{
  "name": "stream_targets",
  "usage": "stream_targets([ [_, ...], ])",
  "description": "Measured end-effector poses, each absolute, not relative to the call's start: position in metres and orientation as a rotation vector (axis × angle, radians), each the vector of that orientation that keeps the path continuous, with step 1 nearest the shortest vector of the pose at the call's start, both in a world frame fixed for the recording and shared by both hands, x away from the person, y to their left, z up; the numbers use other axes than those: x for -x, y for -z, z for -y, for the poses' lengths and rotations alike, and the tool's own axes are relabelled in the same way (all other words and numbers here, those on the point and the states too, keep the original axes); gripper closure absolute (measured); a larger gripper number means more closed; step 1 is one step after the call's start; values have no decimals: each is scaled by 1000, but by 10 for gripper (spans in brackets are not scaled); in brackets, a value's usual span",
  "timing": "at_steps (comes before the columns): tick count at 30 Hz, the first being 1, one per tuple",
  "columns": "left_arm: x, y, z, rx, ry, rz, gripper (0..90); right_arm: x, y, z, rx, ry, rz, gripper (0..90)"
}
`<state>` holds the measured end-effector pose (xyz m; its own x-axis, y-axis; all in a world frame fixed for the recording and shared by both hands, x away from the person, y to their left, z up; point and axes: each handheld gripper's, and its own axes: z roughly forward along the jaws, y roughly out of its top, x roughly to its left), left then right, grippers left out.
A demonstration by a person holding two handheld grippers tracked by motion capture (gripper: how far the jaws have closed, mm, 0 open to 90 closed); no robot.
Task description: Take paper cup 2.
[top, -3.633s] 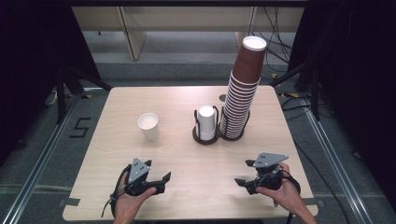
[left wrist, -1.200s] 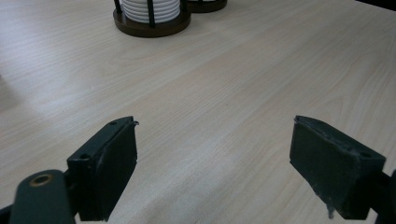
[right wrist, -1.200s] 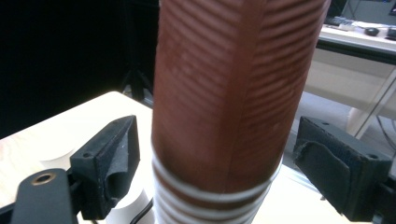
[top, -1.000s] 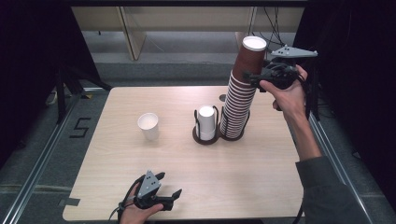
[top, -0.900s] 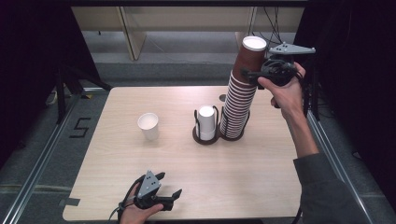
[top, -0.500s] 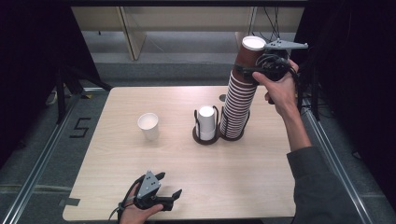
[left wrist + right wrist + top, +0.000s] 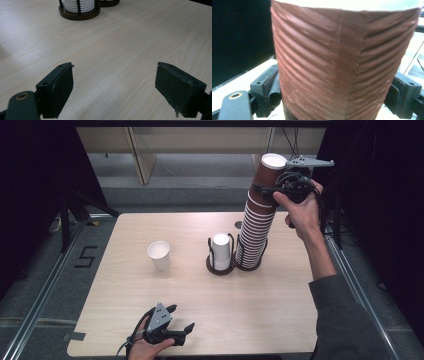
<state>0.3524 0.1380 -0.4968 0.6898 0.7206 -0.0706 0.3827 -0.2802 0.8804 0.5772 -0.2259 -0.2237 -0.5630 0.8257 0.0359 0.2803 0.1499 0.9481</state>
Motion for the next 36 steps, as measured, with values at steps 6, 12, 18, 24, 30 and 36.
stream_targets([
  [6, -352, 498, -137, -1901, -420, -861, 149, -573, 200, 226, -1022, -1445, -1902, 158],
  [12, -353, 498, -137, -1905, -416, -859, 149, -570, 188, 226, -1023, -1455, -1877, 158],
  [18, -353, 498, -137, -1915, -420, -855, 149, -565, 174, 230, -1037, -1508, -1827, 159],
  [24, -353, 498, -137, -1918, -421, -854, 149, -556, 163, 238, -1021, -1536, -1777, 159],
  [30, -353, 498, -137, -1928, -428, -855, 149, -539, 148, 250, -989, -1540, -1759, 159],
  [36, -353, 498, -137, -1917, -425, -860, 149, -521, 147, 268, -989, -1490, -1757, 159],
])
